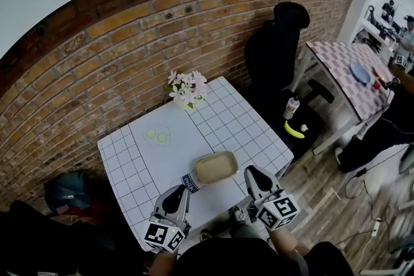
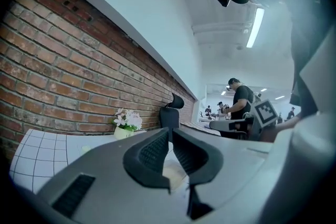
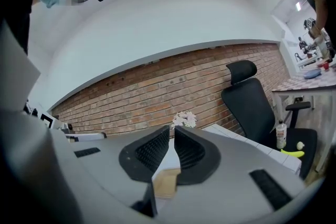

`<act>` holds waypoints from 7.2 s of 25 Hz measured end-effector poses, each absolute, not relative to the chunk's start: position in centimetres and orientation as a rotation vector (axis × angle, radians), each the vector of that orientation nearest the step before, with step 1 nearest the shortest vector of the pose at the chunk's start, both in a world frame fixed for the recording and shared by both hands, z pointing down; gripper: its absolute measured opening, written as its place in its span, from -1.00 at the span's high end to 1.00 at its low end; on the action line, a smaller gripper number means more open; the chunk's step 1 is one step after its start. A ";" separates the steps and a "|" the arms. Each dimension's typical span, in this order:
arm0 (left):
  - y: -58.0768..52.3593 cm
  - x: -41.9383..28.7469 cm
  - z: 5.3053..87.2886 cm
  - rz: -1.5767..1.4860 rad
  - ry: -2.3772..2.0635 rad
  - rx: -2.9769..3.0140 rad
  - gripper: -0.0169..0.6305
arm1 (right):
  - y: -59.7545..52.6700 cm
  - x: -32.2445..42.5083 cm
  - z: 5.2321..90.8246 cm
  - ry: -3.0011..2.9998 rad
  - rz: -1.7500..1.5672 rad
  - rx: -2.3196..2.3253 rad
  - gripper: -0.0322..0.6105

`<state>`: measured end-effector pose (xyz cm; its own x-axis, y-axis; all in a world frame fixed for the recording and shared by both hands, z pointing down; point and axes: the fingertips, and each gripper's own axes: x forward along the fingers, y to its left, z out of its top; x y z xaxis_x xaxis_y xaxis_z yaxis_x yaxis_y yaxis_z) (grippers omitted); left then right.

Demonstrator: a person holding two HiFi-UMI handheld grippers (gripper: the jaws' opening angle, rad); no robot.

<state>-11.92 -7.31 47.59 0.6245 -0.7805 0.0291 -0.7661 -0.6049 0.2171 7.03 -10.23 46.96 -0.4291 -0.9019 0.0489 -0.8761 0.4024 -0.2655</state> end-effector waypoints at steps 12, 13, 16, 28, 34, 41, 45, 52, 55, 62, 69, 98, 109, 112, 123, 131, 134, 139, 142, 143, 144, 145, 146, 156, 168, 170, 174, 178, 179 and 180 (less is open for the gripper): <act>-11.5 -10.2 51.7 -0.030 -1.362 2.491 0.76 | -16.0 7.8 51.6 2.664 -0.530 -1.543 0.67; -11.8 -10.0 52.2 -0.025 -1.364 2.475 0.74 | -16.3 7.9 52.1 2.672 -0.549 -1.543 0.60; -12.5 -9.5 53.7 0.012 -1.363 2.431 0.63 | -17.1 8.3 53.7 2.692 -0.597 -1.542 0.59; -12.8 -7.0 59.8 0.106 -1.281 2.269 0.21 | -18.0 8.4 61.0 2.761 -0.888 -1.511 0.32; -12.5 -5.6 62.3 0.147 -1.205 2.176 -0.05 | -17.8 7.8 63.9 2.784 -1.026 -1.489 0.20; -12.1 -5.5 64.3 0.169 -1.154 2.088 -0.07 | -17.5 7.3 65.4 2.790 -1.112 -1.465 0.19; -12.0 -5.0 65.0 0.170 -1.126 2.067 -0.07 | -17.4 7.3 65.9 2.796 -1.137 -1.463 0.19; -12.3 -4.5 65.4 0.168 -1.109 2.053 -0.07 | -17.3 6.5 66.3 2.831 -1.141 -1.439 0.19; -12.4 -4.3 65.3 0.161 -1.103 2.054 -0.07 | -17.3 6.1 66.1 2.834 -1.127 -1.432 0.19; -12.3 -4.5 64.5 0.193 -1.121 2.088 -0.07 | -17.3 5.8 65.1 2.830 -1.084 -1.436 0.19; -12.0 -4.4 64.9 0.240 -1.097 2.088 -0.07 | -16.7 5.9 65.9 2.872 -1.108 -1.455 0.19; -12.7 -3.6 63.5 0.175 -1.092 2.118 -0.07 | -17.3 6.5 64.3 2.844 -1.018 -1.512 0.19; -14.4 -5.8 59.4 0.047 -1.206 2.202 -0.03 | -18.3 5.6 60.0 2.793 -0.888 -1.462 0.26; -14.5 -6.6 58.5 0.010 -1.234 2.204 0.11 | -18.4 5.4 58.8 2.782 -0.849 -1.457 0.29; -14.5 -9.5 55.7 -0.090 -1.319 2.237 0.68 | -18.0 4.7 55.2 2.707 -0.771 -1.426 0.37; -13.9 -10.5 53.1 -0.148 -1.331 2.297 0.78 | -16.7 4.5 51.8 2.644 -0.668 -1.411 0.48; -13.5 -10.8 52.0 -0.167 -1.321 2.327 0.79 | -16.0 4.4 50.4 2.618 -0.630 -1.408 0.50; -12.8 -11.3 50.1 -0.212 -1.305 2.368 0.79 | -14.7 4.1 48.3 2.576 -0.584 -1.397 0.53; -12.2 -11.6 48.9 -0.240 -1.295 2.390 0.80 | -13.9 3.9 47.3 2.556 -0.561 -1.391 0.55; -12.0 -11.7 48.5 -0.250 -1.292 2.398 0.80 | -13.6 3.9 46.9 2.550 -0.552 -1.389 0.55; -11.7 -11.7 48.1 -0.260 -1.289 2.404 0.80 | -13.3 3.8 46.4 2.544 -0.543 -1.388 0.55; -11.5 -11.8 47.7 -0.268 -1.287 2.409 0.80 | -13.1 3.7 46.1 2.539 -0.532 -1.385 0.56; -11.3 -12.0 47.4 -0.276 -1.285 2.416 0.80 | -12.8 3.7 45.8 2.534 -0.521 -1.384 0.56; -8.9 -12.8 45.4 -0.325 -1.250 2.467 0.82 | -10.0 3.1 44.2 2.500 -0.464 -1.412 0.61; -7.3 -13.2 44.8 -0.338 -1.225 2.474 0.82 | -8.2 2.8 43.8 2.471 -0.455 -1.415 0.63; -7.3 -13.1 44.7 -0.339 -1.220 2.478 0.82 | -8.1 2.8 43.6 2.469 -0.458 -1.424 0.63; -7.4 -12.9 44.7 -0.337 -1.213 2.482 0.82 | -8.3 3.1 43.6 2.465 -0.460 -1.430 0.63; -7.6 -12.6 44.8 -0.337 -1.213 2.479 0.82 | -8.5 3.3 43.7 2.469 -0.455 -1.427 0.63; -7.7 -12.6 44.8 -0.337 -1.214 2.477 0.82 | -8.6 3.4 43.8 2.469 -0.456 -1.427 0.63; -7.8 -12.5 44.9 -0.337 -1.215 2.475 0.82 | -8.7 3.4 43.8 2.470 -0.457 -1.427 0.63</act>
<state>-12.54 -7.78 44.85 0.6013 -0.7972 -0.0532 -0.7109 -0.5642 0.4199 3.43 -8.67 43.77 -0.4880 -0.8708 -0.0602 -0.7917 0.4706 -0.3896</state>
